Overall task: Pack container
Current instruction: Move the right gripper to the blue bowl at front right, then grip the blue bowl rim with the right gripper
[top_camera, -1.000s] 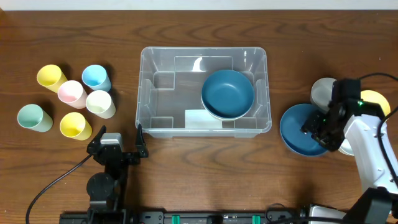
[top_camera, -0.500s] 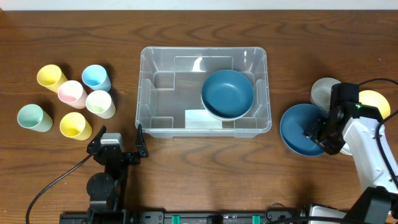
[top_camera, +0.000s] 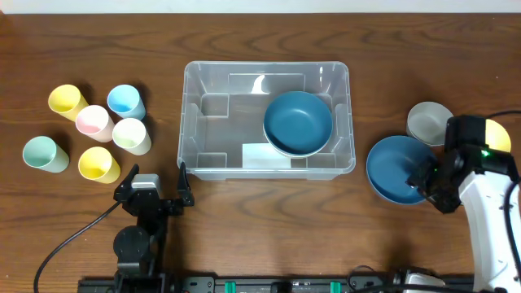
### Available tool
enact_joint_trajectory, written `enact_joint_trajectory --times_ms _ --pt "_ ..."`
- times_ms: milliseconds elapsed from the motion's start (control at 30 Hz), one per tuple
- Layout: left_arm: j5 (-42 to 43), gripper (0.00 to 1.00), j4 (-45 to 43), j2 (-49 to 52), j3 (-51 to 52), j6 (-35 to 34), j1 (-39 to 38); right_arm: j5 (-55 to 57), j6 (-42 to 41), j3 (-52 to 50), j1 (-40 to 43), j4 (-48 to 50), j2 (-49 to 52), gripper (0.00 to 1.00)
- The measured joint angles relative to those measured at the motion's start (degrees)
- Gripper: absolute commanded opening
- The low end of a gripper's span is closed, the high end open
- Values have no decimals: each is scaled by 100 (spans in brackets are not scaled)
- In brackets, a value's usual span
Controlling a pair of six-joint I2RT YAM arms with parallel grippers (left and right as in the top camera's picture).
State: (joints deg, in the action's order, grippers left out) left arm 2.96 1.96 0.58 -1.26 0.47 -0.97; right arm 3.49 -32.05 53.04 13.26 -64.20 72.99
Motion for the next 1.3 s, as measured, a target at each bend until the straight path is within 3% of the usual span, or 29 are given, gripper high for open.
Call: enact_joint_trajectory --times_ms 733,1000,1300 --pt "0 98 0 0 0 0 0 151 7 -704 131 824 -11 46" --pt "0 98 0 0 0 0 0 151 92 -962 131 1040 -11 25" --pt "0 98 0 0 0 2 0 151 101 -1023 131 1130 -11 19"
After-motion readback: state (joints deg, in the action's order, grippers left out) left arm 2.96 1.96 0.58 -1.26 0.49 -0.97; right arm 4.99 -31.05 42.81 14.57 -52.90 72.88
